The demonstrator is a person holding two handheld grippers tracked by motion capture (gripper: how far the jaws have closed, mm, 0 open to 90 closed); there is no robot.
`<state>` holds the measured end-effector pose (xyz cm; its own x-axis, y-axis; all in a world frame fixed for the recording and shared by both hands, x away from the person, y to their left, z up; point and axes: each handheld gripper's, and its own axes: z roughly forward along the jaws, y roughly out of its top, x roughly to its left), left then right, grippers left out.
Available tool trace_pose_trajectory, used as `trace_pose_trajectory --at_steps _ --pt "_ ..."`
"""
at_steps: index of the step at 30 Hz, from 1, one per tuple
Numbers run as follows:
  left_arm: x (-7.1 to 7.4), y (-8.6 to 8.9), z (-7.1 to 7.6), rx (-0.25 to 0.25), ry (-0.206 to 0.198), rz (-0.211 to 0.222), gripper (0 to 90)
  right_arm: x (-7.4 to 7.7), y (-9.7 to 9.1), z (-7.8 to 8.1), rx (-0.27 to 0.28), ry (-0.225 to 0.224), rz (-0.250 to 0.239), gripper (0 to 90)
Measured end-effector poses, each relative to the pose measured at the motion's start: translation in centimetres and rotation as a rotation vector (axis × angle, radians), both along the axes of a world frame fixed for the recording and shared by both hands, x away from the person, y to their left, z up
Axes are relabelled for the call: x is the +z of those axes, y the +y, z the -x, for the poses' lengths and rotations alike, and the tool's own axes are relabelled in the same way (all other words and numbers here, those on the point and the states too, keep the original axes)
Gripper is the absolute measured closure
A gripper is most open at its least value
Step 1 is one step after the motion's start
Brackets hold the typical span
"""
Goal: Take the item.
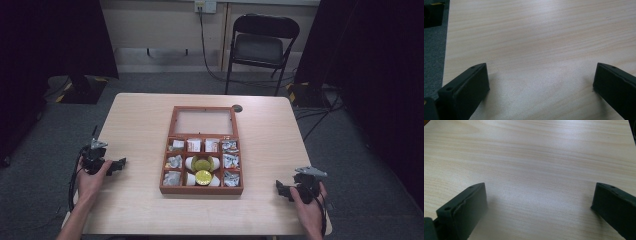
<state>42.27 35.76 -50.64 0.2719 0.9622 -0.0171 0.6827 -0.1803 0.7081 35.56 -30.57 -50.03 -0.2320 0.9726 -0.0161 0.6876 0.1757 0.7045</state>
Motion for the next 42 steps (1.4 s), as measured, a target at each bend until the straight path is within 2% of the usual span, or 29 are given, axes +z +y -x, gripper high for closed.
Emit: trace_pose_trajectory --at_steps 10,17,20,23,29,31,35,42 --pt "0.2 -0.4 0.2 -0.021 0.006 0.001 1.2 0.0 0.0 0.0 -0.002 0.0 0.0 0.0" --pt "0.3 -0.6 0.3 -0.027 0.0 0.004 7.6 0.0 0.0 0.0 -0.002 0.0 0.0 0.0" --pt "0.5 -0.7 0.3 -0.03 -0.005 0.003 16.6 0.0 0.0 0.0 -0.002 0.0 0.0 0.0" --pt "0.5 -0.7 0.3 -0.043 -0.008 0.008 16.1 0.0 0.0 0.0 -0.002 0.0 0.0 0.0" --pt "0.8 -0.5 0.5 -0.037 -0.017 0.041 16.0 0.0 0.0 0.0 -0.005 0.0 0.0 0.0" --pt "1.0 -0.6 0.5 -0.042 -0.02 0.043 16.1 0.0 0.0 0.0 -0.007 0.001 0.0 0.0" --pt "1.3 -0.8 0.8 -0.055 -0.027 0.075 16.3 0.0 0.0 0.1 -0.011 0.0 0.0 0.0" --pt "2.4 -1.6 1.2 -0.084 -0.073 0.094 16.5 0.0 0.0 0.1 -0.011 0.001 0.001 0.0"
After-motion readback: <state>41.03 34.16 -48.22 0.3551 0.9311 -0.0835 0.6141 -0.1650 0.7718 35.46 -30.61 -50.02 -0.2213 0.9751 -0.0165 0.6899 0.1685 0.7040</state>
